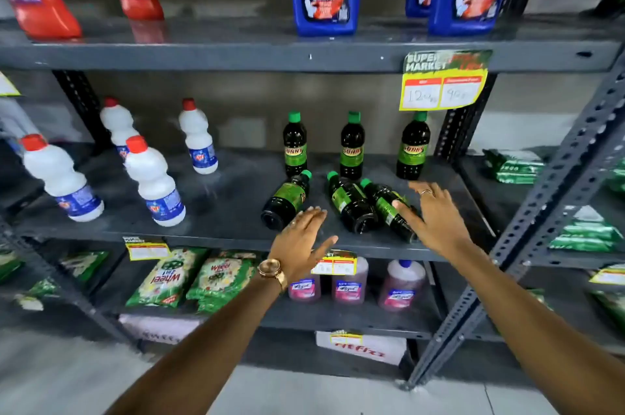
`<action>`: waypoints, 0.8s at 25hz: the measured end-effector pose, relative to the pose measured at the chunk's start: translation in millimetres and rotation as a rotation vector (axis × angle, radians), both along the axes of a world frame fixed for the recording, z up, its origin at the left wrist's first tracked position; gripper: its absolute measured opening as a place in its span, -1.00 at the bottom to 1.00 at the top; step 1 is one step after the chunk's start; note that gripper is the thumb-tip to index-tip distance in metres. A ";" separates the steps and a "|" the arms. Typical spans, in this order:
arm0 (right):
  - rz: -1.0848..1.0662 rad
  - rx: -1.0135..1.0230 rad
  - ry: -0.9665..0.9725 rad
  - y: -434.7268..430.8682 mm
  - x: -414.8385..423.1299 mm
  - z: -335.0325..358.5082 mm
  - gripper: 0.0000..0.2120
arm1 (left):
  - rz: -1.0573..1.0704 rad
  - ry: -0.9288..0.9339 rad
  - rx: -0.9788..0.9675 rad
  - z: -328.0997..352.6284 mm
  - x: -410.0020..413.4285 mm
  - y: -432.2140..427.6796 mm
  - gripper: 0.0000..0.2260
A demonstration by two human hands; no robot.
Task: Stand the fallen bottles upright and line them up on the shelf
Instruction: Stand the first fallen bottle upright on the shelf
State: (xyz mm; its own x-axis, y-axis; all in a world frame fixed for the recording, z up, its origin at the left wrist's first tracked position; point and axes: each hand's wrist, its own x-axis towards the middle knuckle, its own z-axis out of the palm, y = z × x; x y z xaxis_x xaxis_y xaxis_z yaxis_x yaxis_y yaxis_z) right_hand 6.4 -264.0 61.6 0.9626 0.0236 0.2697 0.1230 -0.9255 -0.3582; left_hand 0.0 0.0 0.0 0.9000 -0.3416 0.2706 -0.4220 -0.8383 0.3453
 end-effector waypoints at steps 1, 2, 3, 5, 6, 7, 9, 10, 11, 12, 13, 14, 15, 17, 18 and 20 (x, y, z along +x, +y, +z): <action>-0.058 0.001 0.096 -3.9 15.6 -9.8 -0.40 | 0.032 0.078 -0.003 -11.3 5.5 -3.1 -0.44; -0.108 0.000 0.202 -5.7 26.3 -12.8 -0.36 | 0.064 0.128 -0.016 -18.8 10.2 -5.3 -0.45; -0.143 0.000 0.311 -9.2 39.2 -21.4 -0.32 | 0.098 0.167 -0.004 -27.9 13.6 -7.1 -0.46; -0.158 0.080 0.498 -10.3 62.2 -32.7 -0.30 | 0.133 0.207 0.013 -40.9 27.4 -13.8 -0.48; -0.165 0.118 0.541 -8.9 72.0 -36.3 -0.34 | 0.134 0.191 0.023 -42.5 36.7 -18.2 -0.49; -0.158 0.143 0.543 -8.2 82.6 -40.5 -0.40 | 0.133 0.168 0.025 -43.8 47.8 -22.0 -0.49; -0.157 0.162 0.517 -5.7 99.1 -45.8 -0.51 | 0.143 0.134 0.030 -46.2 65.1 -28.1 -0.49; -0.169 0.191 0.504 -5.0 104.6 -48.2 -0.53 | 0.151 0.110 0.033 -49.1 69.5 -29.5 -0.50; -0.172 0.224 0.478 -5.1 108.0 -52.0 -0.52 | 0.154 0.086 0.033 -52.1 71.2 -29.7 -0.51; -0.180 0.274 0.443 -6.3 109.7 -56.3 -0.51 | 0.148 0.067 0.037 -54.6 72.5 -30.0 -0.51; -0.195 0.362 0.384 -9.0 110.6 -60.0 -0.53 | 0.141 0.055 0.042 -56.6 73.5 -29.0 -0.52; -0.213 0.470 0.295 -11.8 110.3 -62.5 -0.56 | 0.136 0.044 0.048 -57.5 73.9 -28.2 -0.52; -0.227 0.568 0.177 -15.3 111.1 -64.7 -0.61 | 0.139 0.032 0.055 -58.1 74.3 -28.0 -0.52; -0.216 0.714 -0.053 -22.9 115.6 -68.4 -0.67 | 0.162 0.015 0.075 -57.7 75.8 -28.9 -0.51; -0.199 0.762 -0.131 -26.2 118.1 -70.4 -0.67 | 0.176 -0.003 0.089 -57.8 76.2 -29.9 -0.51; -0.202 0.858 -0.216 -29.6 117.5 -75.3 -0.51 | 0.207 -0.050 0.101 -58.1 75.3 -31.1 -0.53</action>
